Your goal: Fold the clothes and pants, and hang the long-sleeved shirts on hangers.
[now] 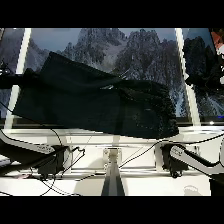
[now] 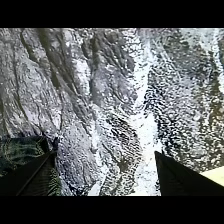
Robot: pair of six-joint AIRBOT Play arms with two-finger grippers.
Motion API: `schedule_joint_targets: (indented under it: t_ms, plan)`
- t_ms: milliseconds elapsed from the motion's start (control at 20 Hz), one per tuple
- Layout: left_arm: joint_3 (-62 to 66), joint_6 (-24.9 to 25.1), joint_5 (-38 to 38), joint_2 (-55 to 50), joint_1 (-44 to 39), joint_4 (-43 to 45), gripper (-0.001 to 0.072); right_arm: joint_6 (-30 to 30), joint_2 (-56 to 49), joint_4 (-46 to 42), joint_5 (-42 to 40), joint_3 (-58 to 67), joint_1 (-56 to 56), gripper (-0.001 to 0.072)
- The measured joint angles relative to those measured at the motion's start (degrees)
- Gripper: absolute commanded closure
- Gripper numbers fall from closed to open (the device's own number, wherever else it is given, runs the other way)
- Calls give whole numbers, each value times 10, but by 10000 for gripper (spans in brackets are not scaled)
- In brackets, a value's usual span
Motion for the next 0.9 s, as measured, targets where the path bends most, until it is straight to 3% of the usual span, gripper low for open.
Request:
schedule_joint_targets:
  t_ms: [400, 450, 550, 600, 650, 900]
  plan:
    - [1, 0, 3, 4, -6, -35, 349, 1, 0, 0, 0, 0, 0, 19]
    - [1, 4, 4, 4, -9, -36, 378, 1, 0, 0, 0, 0, 0, 18]
    - [1, 13, 10, 4, -16, -37, 528, 1, 0, 0, 0, 0, 0, 18]
    - [1, 18, 16, 4, -21, -39, 644, 1, 0, 0, 0, 0, 0, 18]
    - [1, 22, 23, 4, -27, -40, 685, 1, 0, 0, 0, 0, 0, 19]
    - [29, 29, 24, 22, -40, -62, 684, 1, 0, -5, -6, 0, 0, 19]
